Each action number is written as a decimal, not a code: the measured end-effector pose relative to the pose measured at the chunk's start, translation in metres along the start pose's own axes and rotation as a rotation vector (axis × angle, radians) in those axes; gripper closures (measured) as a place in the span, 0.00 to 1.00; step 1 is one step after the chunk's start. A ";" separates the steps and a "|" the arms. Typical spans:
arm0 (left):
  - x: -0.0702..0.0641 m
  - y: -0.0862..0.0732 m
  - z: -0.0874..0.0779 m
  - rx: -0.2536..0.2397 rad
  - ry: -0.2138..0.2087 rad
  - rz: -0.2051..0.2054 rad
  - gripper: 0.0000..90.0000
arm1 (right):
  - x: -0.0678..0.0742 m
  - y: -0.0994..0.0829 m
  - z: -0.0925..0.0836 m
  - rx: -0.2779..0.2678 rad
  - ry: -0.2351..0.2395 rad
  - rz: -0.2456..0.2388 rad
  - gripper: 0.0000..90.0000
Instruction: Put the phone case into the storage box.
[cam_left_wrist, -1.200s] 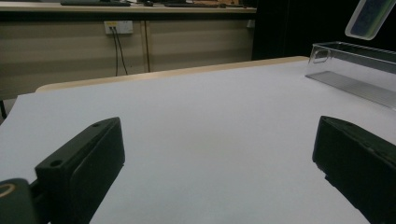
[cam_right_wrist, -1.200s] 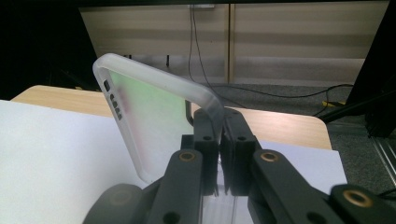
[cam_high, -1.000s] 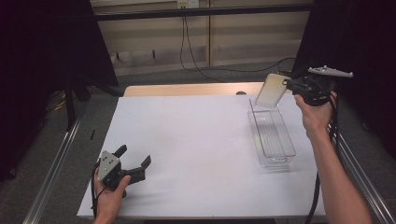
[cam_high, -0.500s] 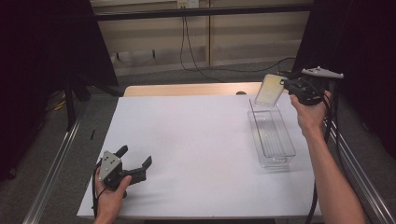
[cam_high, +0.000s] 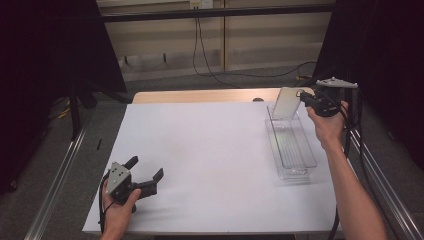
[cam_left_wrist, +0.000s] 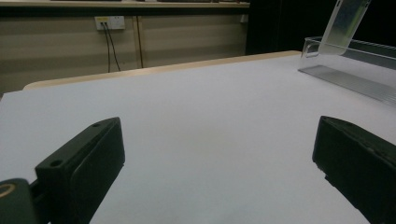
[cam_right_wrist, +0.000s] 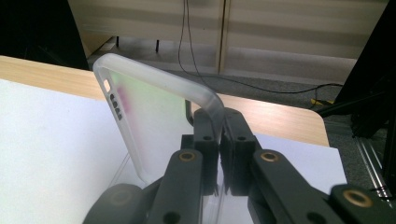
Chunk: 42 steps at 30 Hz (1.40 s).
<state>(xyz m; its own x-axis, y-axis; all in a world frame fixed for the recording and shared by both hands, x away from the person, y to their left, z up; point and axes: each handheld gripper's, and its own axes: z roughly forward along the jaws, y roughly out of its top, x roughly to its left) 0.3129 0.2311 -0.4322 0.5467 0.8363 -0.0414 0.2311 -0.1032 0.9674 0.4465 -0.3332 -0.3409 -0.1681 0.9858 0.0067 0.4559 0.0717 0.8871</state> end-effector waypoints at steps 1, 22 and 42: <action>-0.001 0.000 0.001 -0.002 -0.003 -0.003 0.03 | 0.000 0.000 0.001 0.001 -0.003 0.000 0.95; 0.000 -0.001 0.001 0.011 0.001 0.004 0.03 | 0.003 -0.013 0.035 0.040 -0.027 -0.027 0.95; -0.001 -0.002 0.003 0.025 -0.004 0.008 0.03 | -0.001 -0.015 0.043 0.053 -0.029 -0.052 0.95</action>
<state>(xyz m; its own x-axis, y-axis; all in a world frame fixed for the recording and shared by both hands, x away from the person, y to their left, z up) 0.3149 0.2290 -0.4346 0.5518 0.8332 -0.0348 0.2467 -0.1233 0.9612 0.4777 -0.3288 -0.3739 -0.1674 0.9845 -0.0531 0.4928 0.1302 0.8603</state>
